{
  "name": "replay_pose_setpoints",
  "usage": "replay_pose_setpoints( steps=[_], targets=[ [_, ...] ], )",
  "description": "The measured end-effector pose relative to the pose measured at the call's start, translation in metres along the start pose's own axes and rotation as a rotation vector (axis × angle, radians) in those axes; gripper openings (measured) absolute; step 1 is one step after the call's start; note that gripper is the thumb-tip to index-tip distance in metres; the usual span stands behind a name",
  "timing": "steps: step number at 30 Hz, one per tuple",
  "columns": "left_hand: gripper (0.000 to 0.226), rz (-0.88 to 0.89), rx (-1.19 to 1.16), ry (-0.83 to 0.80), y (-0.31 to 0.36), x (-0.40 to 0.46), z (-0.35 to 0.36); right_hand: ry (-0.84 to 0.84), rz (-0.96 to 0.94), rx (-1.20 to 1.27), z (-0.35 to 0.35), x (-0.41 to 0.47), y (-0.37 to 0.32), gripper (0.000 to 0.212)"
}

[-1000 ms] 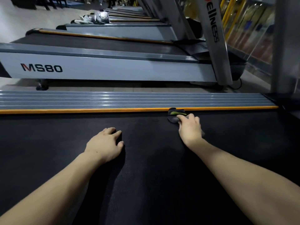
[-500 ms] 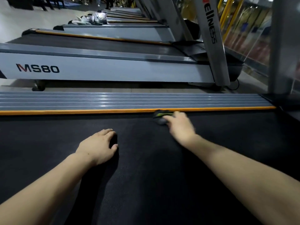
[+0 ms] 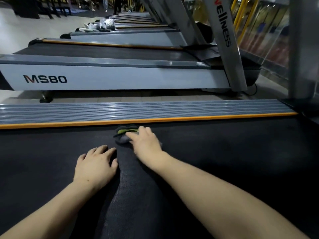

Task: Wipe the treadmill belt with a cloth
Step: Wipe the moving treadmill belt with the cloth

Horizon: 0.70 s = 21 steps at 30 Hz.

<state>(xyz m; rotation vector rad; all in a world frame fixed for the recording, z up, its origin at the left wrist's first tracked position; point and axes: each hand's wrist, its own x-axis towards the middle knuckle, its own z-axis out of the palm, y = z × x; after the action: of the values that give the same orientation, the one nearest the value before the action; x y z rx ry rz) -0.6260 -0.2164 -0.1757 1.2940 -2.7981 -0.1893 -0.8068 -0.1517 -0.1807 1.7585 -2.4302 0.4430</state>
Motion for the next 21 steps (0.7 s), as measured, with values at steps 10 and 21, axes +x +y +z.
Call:
replay_pose_setpoints(
  steps=[10,21],
  targets=[
    [0.041,0.053,0.000,0.016,0.003,-0.015,0.003,0.180,0.759,-0.127,-0.043,-0.059,0.136,0.026],
    [0.045,0.107,0.008,0.023,-0.017,-0.023,0.000,0.053,0.069,-0.114,-0.019,-0.043,0.027,0.029]
  ],
)
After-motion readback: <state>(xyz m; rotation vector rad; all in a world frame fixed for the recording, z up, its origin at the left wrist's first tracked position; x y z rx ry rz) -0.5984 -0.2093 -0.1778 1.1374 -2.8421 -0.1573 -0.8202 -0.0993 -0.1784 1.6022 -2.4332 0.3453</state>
